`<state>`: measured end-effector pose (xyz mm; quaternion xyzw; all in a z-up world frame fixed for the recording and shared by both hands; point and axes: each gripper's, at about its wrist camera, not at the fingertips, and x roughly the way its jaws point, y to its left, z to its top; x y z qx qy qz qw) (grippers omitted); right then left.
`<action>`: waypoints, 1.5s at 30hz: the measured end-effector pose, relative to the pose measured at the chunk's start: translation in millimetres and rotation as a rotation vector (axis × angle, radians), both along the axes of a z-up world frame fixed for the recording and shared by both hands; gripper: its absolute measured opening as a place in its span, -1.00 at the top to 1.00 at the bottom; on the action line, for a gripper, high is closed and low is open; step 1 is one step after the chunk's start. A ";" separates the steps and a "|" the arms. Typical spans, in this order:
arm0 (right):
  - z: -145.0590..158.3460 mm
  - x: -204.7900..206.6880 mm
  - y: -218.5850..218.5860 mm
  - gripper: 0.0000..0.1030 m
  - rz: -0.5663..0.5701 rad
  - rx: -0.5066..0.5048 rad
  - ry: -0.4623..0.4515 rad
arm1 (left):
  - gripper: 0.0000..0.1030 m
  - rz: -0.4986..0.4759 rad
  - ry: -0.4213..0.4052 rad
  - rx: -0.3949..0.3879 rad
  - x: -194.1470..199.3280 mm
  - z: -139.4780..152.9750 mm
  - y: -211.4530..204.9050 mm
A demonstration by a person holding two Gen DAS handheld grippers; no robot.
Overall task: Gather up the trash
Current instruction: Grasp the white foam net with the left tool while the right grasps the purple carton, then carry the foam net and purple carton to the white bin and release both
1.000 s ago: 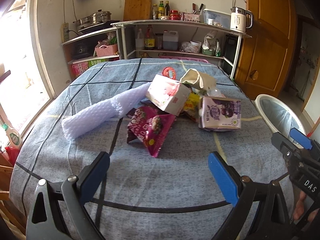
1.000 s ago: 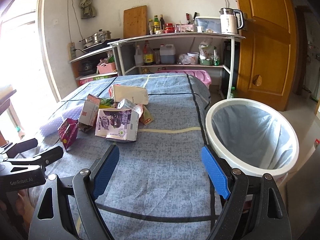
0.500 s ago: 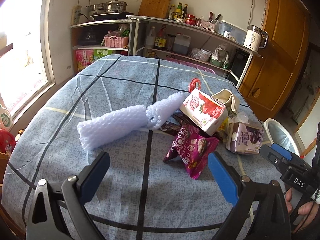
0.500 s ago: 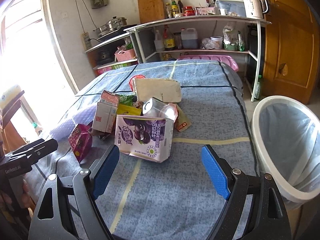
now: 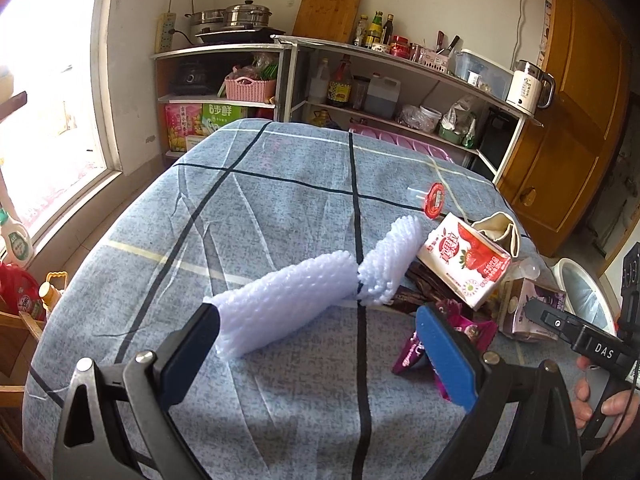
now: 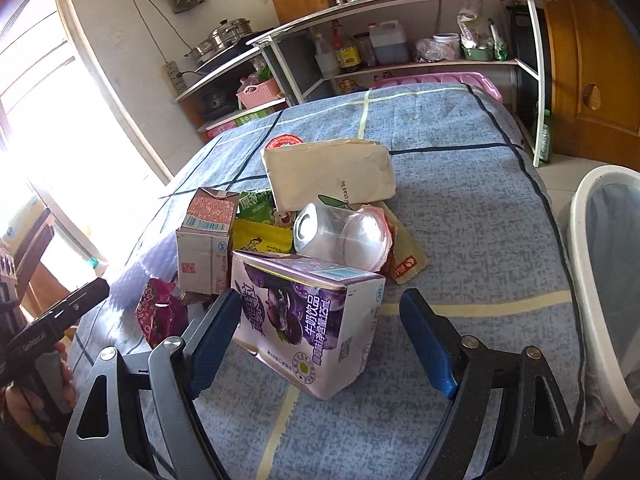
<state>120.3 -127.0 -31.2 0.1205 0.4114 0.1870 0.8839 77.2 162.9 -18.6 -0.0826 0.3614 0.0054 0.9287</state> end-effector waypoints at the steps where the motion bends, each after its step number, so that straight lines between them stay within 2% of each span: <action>1: -0.7 0.8 0.6 -0.42 0.014 0.019 0.003 | -0.94 -0.002 0.005 0.004 3.1 -1.5 1.6; 2: -1.5 1.3 1.3 -0.32 0.024 0.038 0.008 | -0.94 -0.006 0.009 0.006 7.3 -3.7 4.3; 4: -0.8 -0.3 2.2 -0.26 0.032 0.048 0.008 | -0.94 -0.001 0.034 0.007 15.6 -8.8 11.1; 7: 0.2 -1.8 4.5 -0.11 0.054 0.066 0.005 | -0.94 -0.018 0.039 0.077 22.6 -12.3 13.0; 12: -0.5 -2.9 9.2 0.02 0.078 0.096 0.010 | -0.94 -0.061 0.062 0.087 28.6 -19.2 15.1; 14: -0.8 -3.4 10.4 0.23 0.087 0.112 0.011 | -0.94 -0.070 0.066 0.088 29.7 -21.7 15.4; 21: 1.8 -7.3 16.0 0.24 0.093 0.084 -0.003 | -0.92 -0.084 0.090 0.103 37.2 -28.1 13.5; 25: 2.8 -9.2 14.2 0.24 0.087 0.092 -0.005 | -0.64 -0.110 0.110 0.094 42.8 -31.9 10.5; 27: 3.1 -9.9 13.5 0.24 0.087 0.094 -0.006 | -0.42 -0.118 0.126 0.097 45.2 -33.9 8.7; 33: 2.1 -14.3 11.8 0.24 0.085 0.101 -0.006 | 0.02 -0.142 0.107 0.108 40.9 -31.2 3.0; 35: 2.2 -15.8 11.3 0.24 0.085 0.102 -0.007 | 0.06 -0.141 0.107 0.108 39.8 -30.4 2.5; 39: 1.2 -19.1 11.7 0.24 0.086 0.104 -0.010 | 0.26 -0.141 0.100 0.113 36.5 -28.4 1.3; 45: 4.9 -26.9 6.1 0.25 0.086 0.125 -0.024 | 0.36 -0.147 0.075 0.116 22.2 -20.7 -5.2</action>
